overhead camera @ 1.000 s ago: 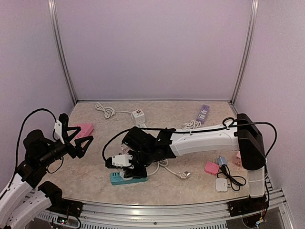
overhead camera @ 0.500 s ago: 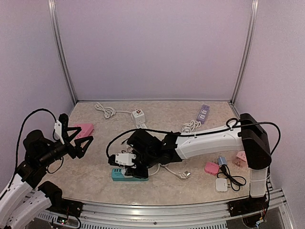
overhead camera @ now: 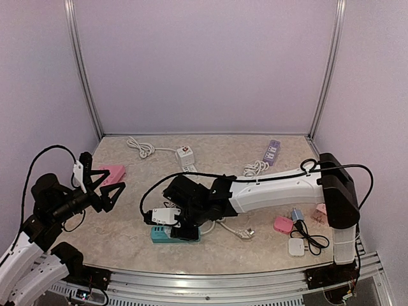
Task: Insert the plug
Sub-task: Insert the plug into the socket.
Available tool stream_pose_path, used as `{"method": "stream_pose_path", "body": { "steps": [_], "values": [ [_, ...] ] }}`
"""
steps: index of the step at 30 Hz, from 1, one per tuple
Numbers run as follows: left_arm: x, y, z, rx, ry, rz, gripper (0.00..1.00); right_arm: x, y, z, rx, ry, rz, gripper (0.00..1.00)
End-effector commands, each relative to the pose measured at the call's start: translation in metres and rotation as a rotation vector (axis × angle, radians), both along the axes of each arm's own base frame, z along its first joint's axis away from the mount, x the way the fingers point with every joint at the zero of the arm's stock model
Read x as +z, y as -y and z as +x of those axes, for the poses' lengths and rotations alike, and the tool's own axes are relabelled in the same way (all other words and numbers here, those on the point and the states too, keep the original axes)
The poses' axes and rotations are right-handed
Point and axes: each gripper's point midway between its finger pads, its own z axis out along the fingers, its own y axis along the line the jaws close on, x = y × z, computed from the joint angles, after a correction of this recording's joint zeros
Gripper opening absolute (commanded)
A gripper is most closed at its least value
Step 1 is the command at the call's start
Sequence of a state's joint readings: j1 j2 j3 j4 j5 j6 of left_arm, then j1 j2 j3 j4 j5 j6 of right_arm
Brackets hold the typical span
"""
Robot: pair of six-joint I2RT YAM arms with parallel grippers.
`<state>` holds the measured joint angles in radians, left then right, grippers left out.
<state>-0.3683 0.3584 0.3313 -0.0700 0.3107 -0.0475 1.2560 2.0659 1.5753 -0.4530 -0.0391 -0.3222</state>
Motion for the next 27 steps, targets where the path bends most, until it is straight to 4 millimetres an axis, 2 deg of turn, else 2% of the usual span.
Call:
{"method": "stream_pose_path", "body": {
  "steps": [1,5,14,27],
  "values": [
    [-0.001,0.004,-0.002,-0.024,0.011,0.009,0.9,-0.031,0.026,-0.012,-0.005,-0.033,-0.173,0.41],
    [0.0,0.005,-0.002,-0.024,0.016,0.015,0.9,-0.014,0.013,-0.018,0.018,-0.027,-0.133,0.47],
    [0.001,0.007,-0.003,-0.038,0.025,0.022,0.9,0.03,-0.002,-0.027,0.033,-0.051,-0.005,0.52],
    [-0.006,0.014,-0.007,-0.08,0.009,0.035,0.89,0.067,0.009,-0.021,0.0,-0.016,0.068,0.53]
  ]
}}
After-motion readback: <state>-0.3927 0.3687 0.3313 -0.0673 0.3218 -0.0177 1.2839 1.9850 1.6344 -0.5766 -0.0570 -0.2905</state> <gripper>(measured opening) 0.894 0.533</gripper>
